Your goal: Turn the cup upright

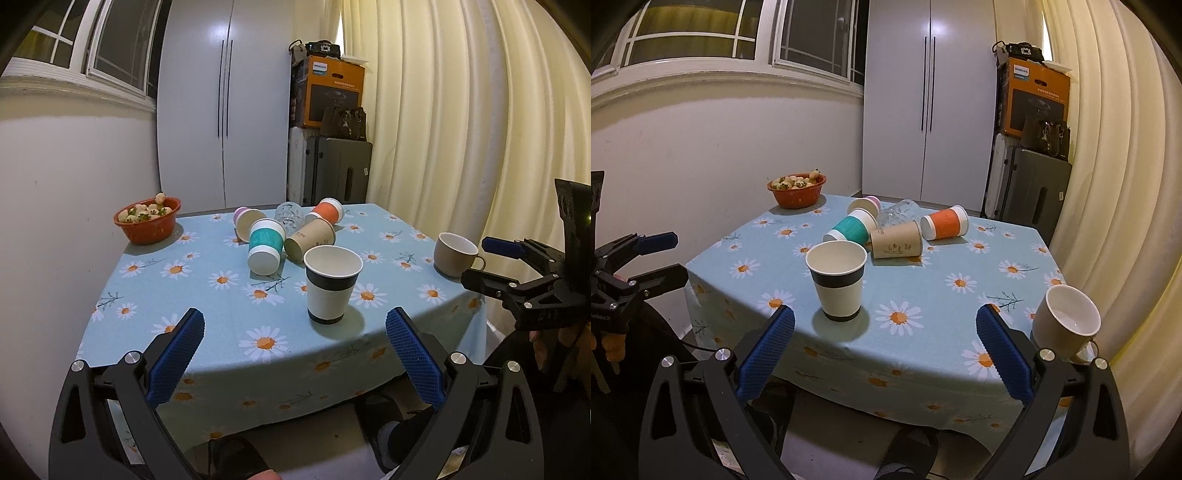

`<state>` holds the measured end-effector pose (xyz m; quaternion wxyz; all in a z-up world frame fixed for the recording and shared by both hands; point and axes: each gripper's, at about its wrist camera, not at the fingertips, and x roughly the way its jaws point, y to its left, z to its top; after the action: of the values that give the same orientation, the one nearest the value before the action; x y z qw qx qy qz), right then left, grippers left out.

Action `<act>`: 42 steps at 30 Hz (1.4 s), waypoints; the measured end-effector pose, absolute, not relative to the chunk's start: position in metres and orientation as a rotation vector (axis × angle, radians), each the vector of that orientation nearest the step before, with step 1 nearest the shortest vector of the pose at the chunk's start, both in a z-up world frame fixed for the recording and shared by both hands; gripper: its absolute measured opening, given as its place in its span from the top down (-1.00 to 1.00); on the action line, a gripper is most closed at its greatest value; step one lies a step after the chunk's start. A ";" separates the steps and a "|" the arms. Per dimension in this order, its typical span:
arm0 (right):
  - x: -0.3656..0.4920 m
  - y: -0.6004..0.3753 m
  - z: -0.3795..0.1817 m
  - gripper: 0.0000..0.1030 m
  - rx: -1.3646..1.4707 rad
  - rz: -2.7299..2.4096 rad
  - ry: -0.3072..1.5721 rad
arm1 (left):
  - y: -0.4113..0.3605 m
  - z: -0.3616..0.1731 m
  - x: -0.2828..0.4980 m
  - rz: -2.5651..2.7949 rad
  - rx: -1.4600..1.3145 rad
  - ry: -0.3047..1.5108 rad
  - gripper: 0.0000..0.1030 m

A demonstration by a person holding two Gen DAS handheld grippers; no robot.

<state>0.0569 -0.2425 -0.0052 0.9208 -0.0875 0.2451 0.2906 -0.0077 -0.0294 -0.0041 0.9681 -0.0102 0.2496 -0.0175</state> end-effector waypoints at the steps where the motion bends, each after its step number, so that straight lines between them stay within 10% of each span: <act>1: 0.057 -0.243 -0.005 -0.90 -0.180 0.596 0.503 | -0.030 -0.004 -0.007 -0.033 -0.016 0.506 -0.87; 42: 0.062 -0.248 -0.006 -0.90 -0.144 0.587 0.527 | -0.027 -0.003 -0.007 -0.014 -0.043 0.496 -0.87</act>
<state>0.0620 -0.2477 -0.0056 0.9207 -0.0699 0.2566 0.2855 -0.0067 -0.0275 -0.0033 0.9691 -0.0212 0.2455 -0.0069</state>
